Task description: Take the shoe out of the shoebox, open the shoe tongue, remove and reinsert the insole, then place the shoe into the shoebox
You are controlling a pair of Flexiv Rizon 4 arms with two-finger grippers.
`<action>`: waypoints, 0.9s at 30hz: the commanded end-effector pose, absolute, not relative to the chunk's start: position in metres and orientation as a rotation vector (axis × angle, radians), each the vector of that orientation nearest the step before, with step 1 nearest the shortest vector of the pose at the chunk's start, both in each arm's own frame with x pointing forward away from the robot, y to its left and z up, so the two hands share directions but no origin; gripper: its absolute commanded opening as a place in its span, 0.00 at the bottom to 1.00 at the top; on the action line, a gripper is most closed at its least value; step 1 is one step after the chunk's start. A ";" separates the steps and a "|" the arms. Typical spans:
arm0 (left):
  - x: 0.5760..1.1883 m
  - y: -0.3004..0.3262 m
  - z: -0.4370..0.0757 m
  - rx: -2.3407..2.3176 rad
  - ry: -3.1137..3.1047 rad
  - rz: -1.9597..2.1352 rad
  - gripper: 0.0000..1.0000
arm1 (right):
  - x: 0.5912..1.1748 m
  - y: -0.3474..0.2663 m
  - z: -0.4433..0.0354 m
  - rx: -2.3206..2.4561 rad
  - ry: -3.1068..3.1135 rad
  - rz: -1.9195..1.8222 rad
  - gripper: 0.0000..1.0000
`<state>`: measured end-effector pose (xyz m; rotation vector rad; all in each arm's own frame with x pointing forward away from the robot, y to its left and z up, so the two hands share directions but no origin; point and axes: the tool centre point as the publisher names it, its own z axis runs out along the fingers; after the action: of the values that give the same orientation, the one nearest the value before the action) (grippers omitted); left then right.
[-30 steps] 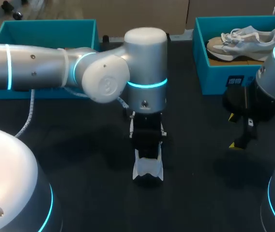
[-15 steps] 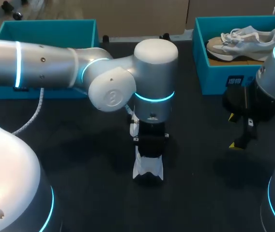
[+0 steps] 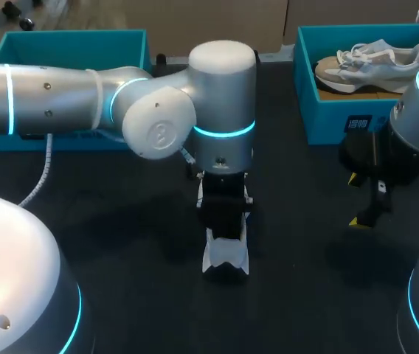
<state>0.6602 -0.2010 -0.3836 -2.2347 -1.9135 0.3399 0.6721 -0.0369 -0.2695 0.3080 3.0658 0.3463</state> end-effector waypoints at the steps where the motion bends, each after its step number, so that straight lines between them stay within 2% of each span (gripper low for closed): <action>1: 0.650 -0.205 -0.399 -2.227 -1.907 0.313 0.00 | 0.671 -0.037 -0.270 0.307 3.064 0.346 1.00; 8: 0.657 -0.203 -0.421 -2.186 -1.928 0.230 0.00 | 0.671 -0.037 -0.270 0.307 3.064 0.346 1.00; 16: 0.674 -0.202 -0.389 -2.225 -2.004 0.266 0.00 | 0.671 -0.037 -0.270 0.307 3.064 0.346 1.00; 21: 0.664 -0.205 -0.381 -2.246 -1.965 0.310 0.00 | 0.671 -0.037 -0.270 0.307 3.064 0.346 1.00; 27: 0.643 -0.208 -0.399 -2.242 -1.890 0.300 0.00 | 0.671 -0.037 -0.270 0.307 3.064 0.346 1.00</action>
<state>0.6491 -0.2017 -0.3873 -2.2458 -1.8948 0.3120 0.6721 -0.0369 -0.2695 0.3079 3.0658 0.3464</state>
